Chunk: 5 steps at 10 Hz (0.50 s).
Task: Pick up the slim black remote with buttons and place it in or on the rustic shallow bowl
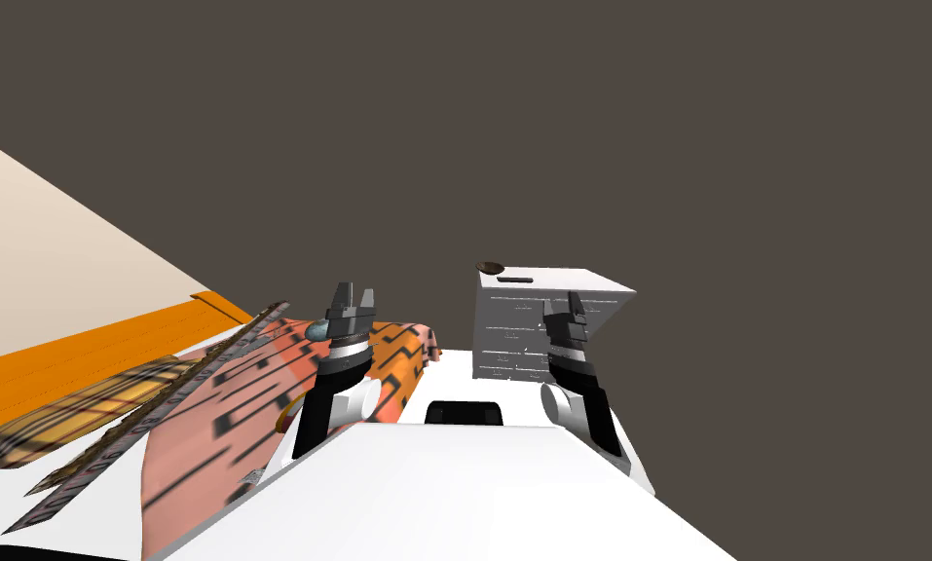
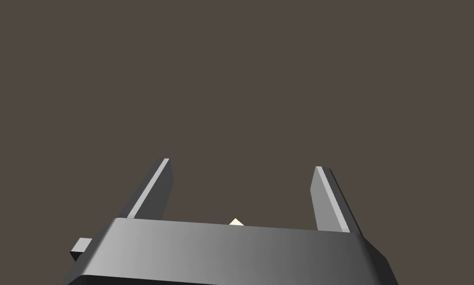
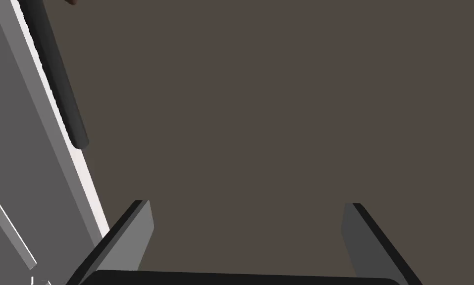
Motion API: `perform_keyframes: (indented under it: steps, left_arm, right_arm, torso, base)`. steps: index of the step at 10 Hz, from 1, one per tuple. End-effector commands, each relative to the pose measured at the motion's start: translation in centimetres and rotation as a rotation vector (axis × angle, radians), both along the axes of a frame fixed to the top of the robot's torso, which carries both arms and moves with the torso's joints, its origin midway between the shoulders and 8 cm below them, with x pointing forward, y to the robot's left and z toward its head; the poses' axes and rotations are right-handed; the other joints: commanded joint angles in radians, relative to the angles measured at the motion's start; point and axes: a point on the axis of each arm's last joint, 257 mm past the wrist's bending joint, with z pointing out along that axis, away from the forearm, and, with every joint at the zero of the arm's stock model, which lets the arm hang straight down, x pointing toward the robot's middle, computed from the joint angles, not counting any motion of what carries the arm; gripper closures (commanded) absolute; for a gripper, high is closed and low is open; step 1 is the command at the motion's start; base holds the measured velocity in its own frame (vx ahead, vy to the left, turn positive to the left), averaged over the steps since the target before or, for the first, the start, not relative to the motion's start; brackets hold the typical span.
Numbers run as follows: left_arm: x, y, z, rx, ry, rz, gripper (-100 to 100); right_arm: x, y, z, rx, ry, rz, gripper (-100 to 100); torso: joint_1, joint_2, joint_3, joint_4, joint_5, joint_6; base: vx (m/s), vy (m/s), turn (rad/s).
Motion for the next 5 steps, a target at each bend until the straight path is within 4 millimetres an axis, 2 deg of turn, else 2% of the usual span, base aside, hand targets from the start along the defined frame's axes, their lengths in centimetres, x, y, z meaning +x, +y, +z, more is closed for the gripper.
perform_keyframes:
  steps: [1,5]
  left_arm:
    - [0.0,0.0,0.0,0.000,0.000,0.000,0]
    - [0.0,0.0,0.0,0.000,0.000,0.000,0]
  right_arm:
    - [0.1,-0.1,-0.4,-0.048,0.016,0.000,-100]
    - [0.3,-0.9,-1.9,-0.201,0.066,-0.011,-100]
  torso:
    - [0.000,0.000,0.000,0.000,0.000,0.000]
    - [0.000,0.000,0.000,0.000,0.000,0.000]
  base:
    - [0.000,0.006,-0.006]
    - [-0.004,0.012,-0.007]
